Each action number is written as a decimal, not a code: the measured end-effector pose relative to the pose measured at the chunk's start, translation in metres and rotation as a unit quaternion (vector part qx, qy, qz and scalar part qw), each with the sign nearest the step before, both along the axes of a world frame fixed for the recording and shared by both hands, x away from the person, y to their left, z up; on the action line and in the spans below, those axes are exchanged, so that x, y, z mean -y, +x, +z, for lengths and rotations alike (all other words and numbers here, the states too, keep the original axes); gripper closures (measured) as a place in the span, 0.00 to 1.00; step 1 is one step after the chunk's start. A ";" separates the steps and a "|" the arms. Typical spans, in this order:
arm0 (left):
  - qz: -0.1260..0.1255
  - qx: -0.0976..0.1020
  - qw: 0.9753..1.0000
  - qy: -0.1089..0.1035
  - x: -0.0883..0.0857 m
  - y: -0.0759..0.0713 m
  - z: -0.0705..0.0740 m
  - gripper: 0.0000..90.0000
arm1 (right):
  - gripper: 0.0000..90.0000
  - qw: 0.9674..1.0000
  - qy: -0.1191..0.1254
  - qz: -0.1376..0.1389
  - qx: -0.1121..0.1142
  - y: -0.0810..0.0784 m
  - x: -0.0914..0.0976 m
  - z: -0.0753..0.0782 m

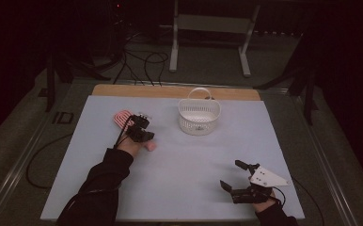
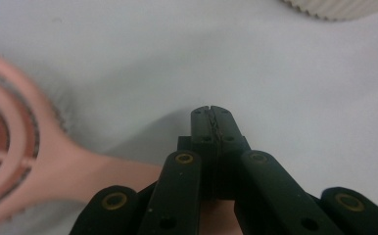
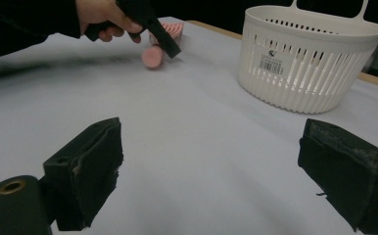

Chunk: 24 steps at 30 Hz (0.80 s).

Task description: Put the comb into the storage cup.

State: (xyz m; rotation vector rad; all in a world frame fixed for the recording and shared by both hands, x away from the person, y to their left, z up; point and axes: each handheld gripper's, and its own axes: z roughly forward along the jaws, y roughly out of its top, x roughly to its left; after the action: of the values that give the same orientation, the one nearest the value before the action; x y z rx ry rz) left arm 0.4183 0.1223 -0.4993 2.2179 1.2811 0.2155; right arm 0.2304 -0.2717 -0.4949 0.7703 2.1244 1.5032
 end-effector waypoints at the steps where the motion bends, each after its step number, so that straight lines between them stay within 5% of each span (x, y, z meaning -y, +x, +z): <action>1: 0.000 0.000 1.000 0.000 0.000 0.000 0.000 1.00 | 0.10 1.000 0.000 0.000 0.000 0.000 0.000 0.000; 24: -0.013 -0.017 1.000 0.009 -0.034 -0.025 0.008 1.00 | 0.10 1.000 -0.001 0.001 -0.003 0.001 -0.002 0.000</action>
State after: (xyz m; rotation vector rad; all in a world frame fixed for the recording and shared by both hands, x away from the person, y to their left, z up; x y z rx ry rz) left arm 0.3937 0.1561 -0.4911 2.2603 1.2733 0.1801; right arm 0.2311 -0.2697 -0.4954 0.7732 2.1314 1.5018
